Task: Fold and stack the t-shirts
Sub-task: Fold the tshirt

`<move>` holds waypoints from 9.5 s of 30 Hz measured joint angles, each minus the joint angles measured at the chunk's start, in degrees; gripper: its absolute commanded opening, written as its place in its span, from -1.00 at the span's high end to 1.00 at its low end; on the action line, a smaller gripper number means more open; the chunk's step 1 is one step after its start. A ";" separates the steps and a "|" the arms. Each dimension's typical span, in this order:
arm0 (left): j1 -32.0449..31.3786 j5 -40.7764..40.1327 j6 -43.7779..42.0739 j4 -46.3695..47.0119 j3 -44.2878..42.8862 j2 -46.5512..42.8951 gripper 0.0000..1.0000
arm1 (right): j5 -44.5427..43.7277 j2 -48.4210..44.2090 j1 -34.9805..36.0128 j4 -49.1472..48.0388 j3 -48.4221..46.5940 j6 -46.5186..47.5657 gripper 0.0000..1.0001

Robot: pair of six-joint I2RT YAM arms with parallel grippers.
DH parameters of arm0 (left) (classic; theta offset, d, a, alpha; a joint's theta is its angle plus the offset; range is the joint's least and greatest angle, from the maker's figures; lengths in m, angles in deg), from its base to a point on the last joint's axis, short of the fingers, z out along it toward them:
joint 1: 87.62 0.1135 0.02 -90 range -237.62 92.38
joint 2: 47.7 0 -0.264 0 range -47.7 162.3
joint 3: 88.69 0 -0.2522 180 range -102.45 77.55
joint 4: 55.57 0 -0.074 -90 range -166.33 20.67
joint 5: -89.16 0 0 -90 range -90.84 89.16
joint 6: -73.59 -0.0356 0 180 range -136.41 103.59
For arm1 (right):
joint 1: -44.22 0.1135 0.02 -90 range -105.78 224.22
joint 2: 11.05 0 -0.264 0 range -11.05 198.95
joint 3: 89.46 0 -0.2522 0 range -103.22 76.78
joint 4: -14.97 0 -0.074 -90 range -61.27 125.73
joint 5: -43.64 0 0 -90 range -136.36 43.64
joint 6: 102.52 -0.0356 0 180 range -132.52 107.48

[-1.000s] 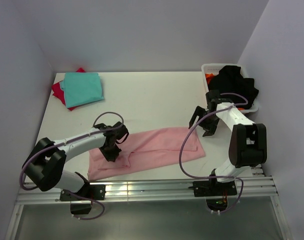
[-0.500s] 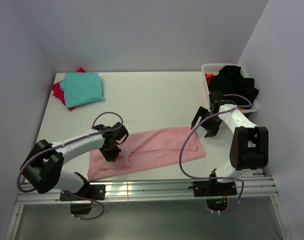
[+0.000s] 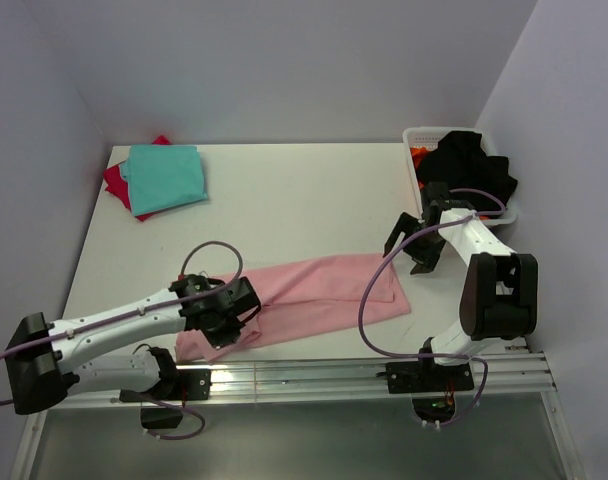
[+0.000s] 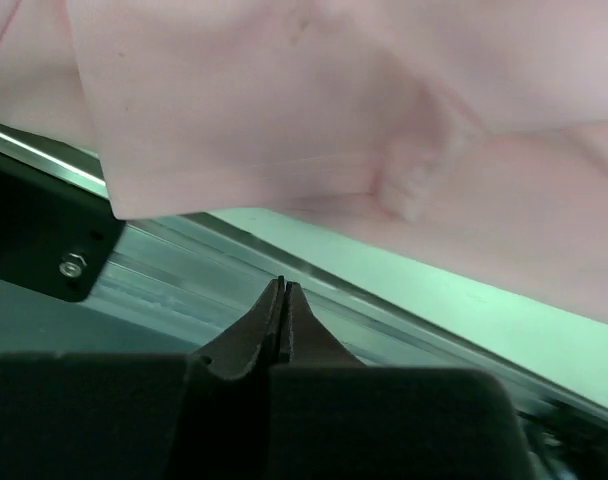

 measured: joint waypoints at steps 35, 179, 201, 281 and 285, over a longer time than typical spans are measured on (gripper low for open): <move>42.14 4.46 -26.77 8.76 -10.01 29.90 0.99 | 2.58 15.98 8.70 -1.03 -5.66 0.20 1.00; 27.23 18.16 -15.85 10.12 21.35 -13.33 0.99 | 2.78 6.32 74.27 -36.96 13.16 -49.09 0.61; 27.08 12.37 -20.44 0.28 -0.76 -17.81 0.99 | -3.93 -10.97 72.85 -18.78 8.07 -45.92 1.00; 47.47 24.90 -37.33 44.17 8.72 11.50 -0.34 | 9.05 17.07 40.52 -29.59 -4.04 -23.12 -0.02; 45.53 24.41 -35.23 45.05 8.74 12.28 -0.04 | 8.98 18.27 40.52 -29.38 -4.11 -22.10 0.63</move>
